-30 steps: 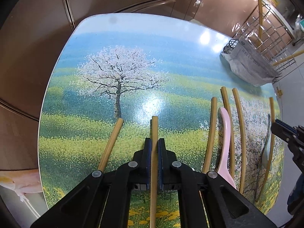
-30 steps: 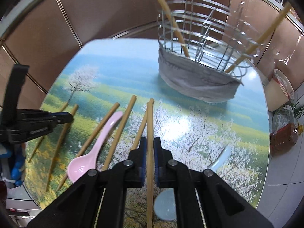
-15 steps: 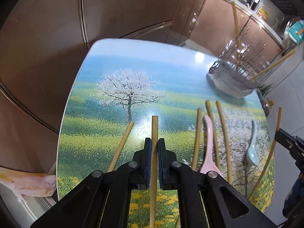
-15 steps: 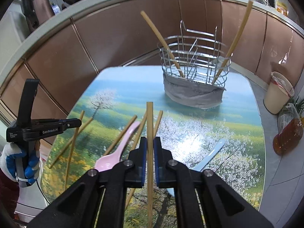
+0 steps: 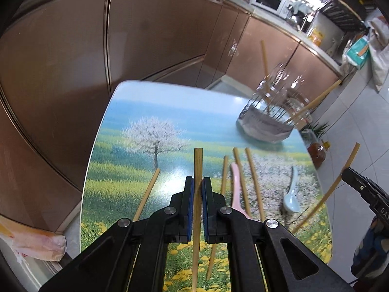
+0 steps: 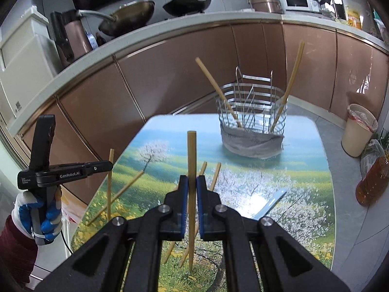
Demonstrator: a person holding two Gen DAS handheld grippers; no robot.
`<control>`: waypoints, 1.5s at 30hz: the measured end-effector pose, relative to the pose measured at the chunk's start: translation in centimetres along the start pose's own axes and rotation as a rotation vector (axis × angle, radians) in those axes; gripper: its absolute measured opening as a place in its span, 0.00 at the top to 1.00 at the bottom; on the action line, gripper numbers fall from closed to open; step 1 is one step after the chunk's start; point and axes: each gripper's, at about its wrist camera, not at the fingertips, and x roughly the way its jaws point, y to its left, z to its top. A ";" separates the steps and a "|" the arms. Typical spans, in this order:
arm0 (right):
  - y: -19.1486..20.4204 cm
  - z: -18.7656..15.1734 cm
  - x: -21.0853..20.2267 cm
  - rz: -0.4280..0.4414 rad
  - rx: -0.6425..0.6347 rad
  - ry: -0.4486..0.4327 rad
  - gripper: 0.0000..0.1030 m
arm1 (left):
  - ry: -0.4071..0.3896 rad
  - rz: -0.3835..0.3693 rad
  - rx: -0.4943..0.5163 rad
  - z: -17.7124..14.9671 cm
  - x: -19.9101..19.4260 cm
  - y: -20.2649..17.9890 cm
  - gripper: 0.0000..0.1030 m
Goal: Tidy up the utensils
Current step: 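Lift the chopstick with the left gripper while the right gripper carries its chopstick over the wire holder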
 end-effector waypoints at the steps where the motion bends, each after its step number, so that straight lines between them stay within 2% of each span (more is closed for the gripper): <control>1: 0.0 0.3 -0.4 0.001 -0.001 -0.012 0.94 | -0.008 -0.006 0.002 0.2 -0.3 -0.2 0.94; 6: 0.0 1.8 -2.0 -0.002 -0.006 -0.064 0.94 | -0.071 -0.050 0.005 2.4 -2.8 -1.2 0.94; 12: 0.2 4.8 -4.2 -0.015 -0.027 -0.129 0.94 | -0.138 -0.112 0.038 6.6 -5.4 -3.8 0.94; 20: 0.3 11.5 -7.9 -0.070 -0.078 -0.233 0.94 | -0.215 -0.200 0.071 12.9 -7.3 -8.1 0.95; 26: -0.3 16.8 -9.6 -0.129 -0.100 -0.310 0.94 | -0.285 -0.231 0.078 17.4 -7.4 -11.3 0.95; 30: -1.7 19.1 -8.6 -0.179 -0.089 -0.333 0.94 | -0.314 -0.231 0.076 19.8 -6.0 -13.1 0.95; 34: -3.7 19.8 -6.1 -0.212 -0.063 -0.320 0.94 | -0.327 -0.203 0.070 21.1 -3.5 -14.2 0.95; 38: -5.9 19.5 -2.9 -0.238 -0.032 -0.300 0.94 | -0.328 -0.157 0.064 21.7 0.0 -14.7 0.95; 45: -8.4 17.2 2.1 -0.260 0.001 -0.284 0.94 | -0.317 -0.134 0.019 21.5 5.6 -14.0 0.95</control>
